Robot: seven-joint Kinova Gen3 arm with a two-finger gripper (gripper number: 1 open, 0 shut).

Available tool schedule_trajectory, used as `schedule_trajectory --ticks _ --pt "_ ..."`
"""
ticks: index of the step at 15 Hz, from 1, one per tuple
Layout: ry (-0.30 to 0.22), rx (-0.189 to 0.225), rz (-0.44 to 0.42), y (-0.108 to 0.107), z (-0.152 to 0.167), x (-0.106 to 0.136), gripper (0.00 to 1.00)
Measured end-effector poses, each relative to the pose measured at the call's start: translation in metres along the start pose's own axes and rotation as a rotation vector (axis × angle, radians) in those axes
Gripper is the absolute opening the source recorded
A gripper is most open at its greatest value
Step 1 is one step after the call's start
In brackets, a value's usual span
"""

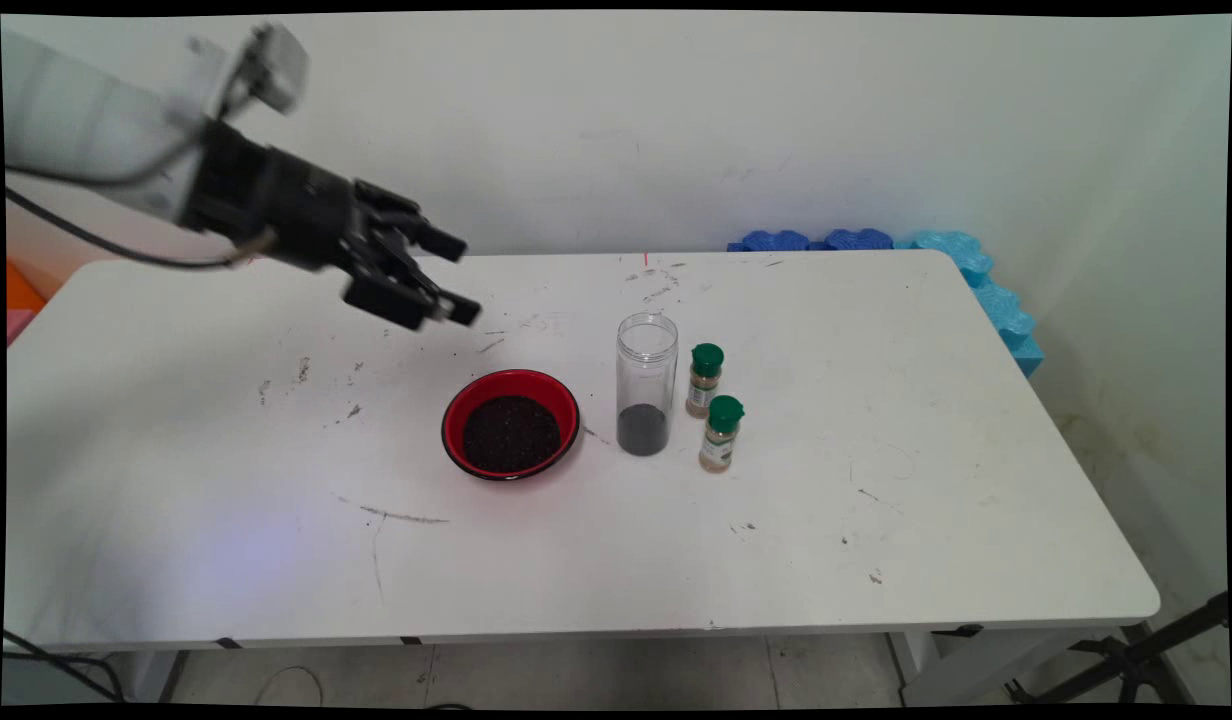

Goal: Pick up the black seasoning powder from the table

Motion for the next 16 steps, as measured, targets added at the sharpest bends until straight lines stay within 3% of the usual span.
schedule_trajectory --ticks 9,16 --pt "-0.004 0.012 0.009 0.006 0.087 -0.011 1.0" --pt "-0.016 -0.003 0.01 0.005 0.14 -0.015 1.0"
